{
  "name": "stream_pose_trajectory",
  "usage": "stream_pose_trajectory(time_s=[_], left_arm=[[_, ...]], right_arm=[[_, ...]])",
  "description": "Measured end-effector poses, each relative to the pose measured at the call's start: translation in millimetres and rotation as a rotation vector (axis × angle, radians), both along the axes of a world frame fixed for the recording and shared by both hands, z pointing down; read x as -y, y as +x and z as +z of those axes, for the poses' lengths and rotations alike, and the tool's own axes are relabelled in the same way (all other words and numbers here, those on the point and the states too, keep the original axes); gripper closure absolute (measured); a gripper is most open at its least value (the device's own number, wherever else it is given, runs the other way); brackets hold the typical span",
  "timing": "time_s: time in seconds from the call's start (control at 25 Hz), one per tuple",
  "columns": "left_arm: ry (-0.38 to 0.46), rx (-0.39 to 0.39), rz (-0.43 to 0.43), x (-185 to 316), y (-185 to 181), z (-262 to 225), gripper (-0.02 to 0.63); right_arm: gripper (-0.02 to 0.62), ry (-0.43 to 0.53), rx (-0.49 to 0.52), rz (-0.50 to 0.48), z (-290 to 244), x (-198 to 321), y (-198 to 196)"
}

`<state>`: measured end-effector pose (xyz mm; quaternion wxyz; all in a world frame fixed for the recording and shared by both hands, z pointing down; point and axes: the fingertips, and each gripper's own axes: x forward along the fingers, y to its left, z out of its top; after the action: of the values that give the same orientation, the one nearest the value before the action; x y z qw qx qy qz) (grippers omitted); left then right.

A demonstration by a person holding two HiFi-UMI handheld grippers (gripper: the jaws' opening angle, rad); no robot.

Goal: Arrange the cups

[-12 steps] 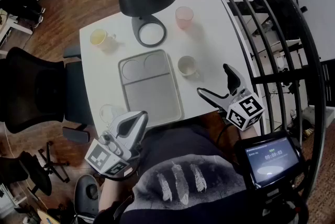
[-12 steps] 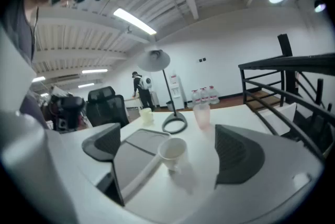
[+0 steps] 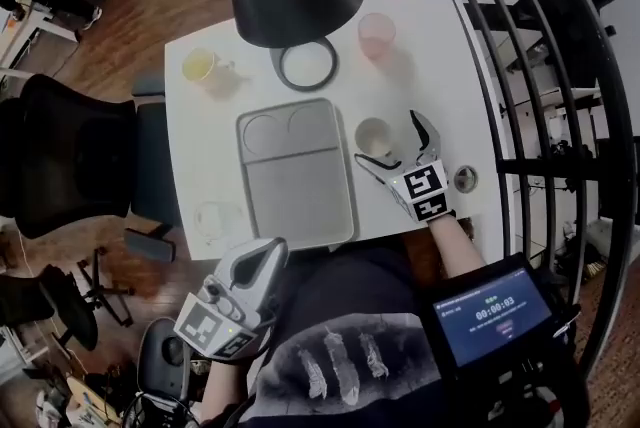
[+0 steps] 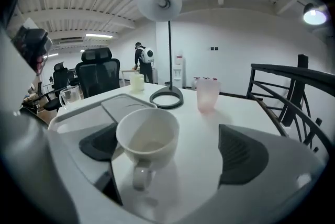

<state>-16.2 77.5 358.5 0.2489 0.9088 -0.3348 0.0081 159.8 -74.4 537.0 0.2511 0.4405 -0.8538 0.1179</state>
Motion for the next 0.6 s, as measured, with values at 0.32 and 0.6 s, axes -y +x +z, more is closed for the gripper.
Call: stream_pose_trajectory(time_s=[0.32,0.6], left_arm=[[-0.016,0.014,0.066,11,-15,12,0.591],[-0.02,0.027,0.078,16,-10,13,0.591]], right_arm=[[-0.002,-0.027,-0.084,-0.121,23,-10,-25],[0.175,-0.033,-0.161,-0.19,34,-9,-31]])
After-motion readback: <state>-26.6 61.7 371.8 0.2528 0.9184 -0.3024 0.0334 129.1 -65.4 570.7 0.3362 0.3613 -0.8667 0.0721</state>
